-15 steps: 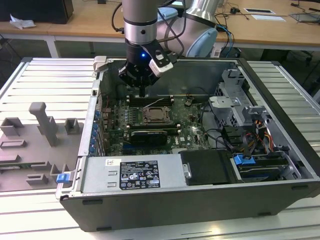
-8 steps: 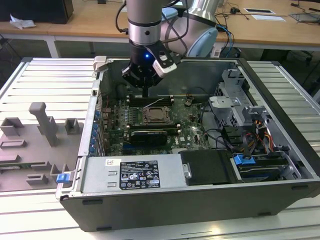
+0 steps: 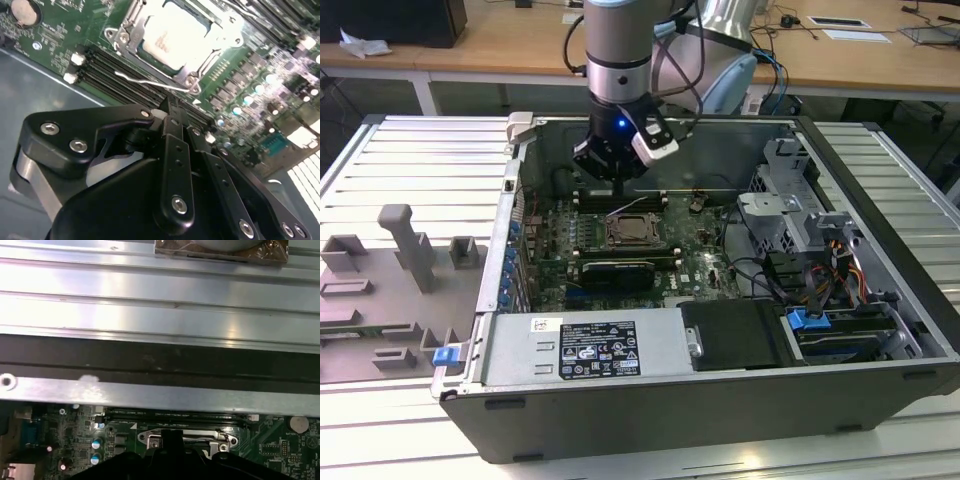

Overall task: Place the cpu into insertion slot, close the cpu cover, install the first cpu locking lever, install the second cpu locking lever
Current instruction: 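Install the first cpu locking lever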

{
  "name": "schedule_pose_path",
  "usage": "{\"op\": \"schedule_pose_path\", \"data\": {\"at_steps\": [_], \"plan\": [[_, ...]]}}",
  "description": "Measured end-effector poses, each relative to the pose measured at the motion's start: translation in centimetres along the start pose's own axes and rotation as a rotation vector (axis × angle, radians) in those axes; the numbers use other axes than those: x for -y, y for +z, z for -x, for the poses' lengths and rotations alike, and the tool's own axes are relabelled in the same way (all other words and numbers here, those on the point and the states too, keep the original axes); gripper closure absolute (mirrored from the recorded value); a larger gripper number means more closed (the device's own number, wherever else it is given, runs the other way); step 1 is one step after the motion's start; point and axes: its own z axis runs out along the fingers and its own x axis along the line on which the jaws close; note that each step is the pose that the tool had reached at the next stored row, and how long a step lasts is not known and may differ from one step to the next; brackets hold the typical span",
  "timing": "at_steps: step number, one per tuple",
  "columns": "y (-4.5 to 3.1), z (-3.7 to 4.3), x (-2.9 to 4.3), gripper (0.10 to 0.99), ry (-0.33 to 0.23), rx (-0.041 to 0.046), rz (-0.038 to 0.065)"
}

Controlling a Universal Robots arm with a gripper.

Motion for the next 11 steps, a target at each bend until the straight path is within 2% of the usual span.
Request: {"op": "schedule_pose_path", "data": {"at_steps": [4,5,6,11], "plan": [[0.55,0.53,0.07,0.98,0.0,0.0001,0.001],[0.62,0.66,0.09,0.98,0.0,0.0005,0.012],[0.8,0.78,0.09,0.98,0.0,0.0012,0.017],[1.05,1.18,0.14,0.98,0.0,0.0009,0.017]]}}
